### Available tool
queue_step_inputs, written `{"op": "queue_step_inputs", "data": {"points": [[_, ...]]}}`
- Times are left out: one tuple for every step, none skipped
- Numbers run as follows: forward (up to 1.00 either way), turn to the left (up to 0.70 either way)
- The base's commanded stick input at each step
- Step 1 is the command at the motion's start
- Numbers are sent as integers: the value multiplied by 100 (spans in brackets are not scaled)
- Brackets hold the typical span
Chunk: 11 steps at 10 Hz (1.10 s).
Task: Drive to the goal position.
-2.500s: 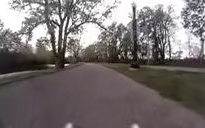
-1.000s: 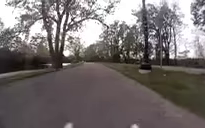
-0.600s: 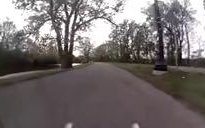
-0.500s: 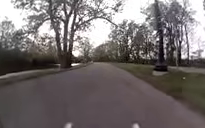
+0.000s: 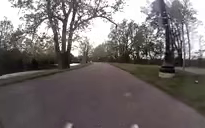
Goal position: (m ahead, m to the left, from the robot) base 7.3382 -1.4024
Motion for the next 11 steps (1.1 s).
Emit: {"op": "queue_step_inputs", "data": {"points": [[100,0],[100,0],[100,0],[100,0],[100,0],[100,0],[100,0],[100,0],[100,0],[100,0],[100,0]]}}
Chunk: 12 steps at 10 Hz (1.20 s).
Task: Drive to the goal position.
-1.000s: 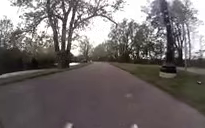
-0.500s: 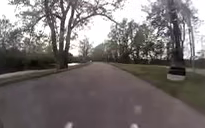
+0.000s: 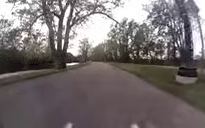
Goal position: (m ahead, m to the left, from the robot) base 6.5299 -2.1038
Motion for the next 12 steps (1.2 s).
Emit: {"op": "queue_step_inputs", "data": {"points": [[100,0],[100,0],[100,0],[100,0],[100,0],[100,0],[100,0],[100,0],[100,0],[100,0],[100,0],[100,0]]}}
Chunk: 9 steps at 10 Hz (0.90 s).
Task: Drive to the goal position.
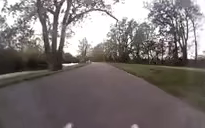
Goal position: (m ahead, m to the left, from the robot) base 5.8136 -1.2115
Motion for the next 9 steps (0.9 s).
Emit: {"op": "queue_step_inputs", "data": {"points": [[100,0],[100,0],[100,0],[100,0],[100,0],[100,0],[100,0],[100,0],[100,0]]}}
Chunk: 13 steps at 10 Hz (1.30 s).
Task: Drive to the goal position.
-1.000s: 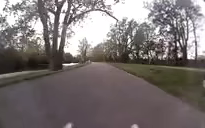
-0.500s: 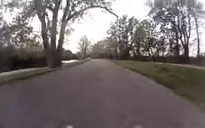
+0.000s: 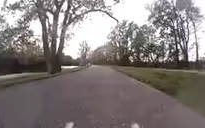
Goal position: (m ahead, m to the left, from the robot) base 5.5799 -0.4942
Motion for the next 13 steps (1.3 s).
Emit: {"op": "queue_step_inputs", "data": {"points": [[100,0],[100,0],[100,0],[100,0],[100,0],[100,0],[100,0],[100,0],[100,0],[100,0],[100,0],[100,0],[100,0]]}}
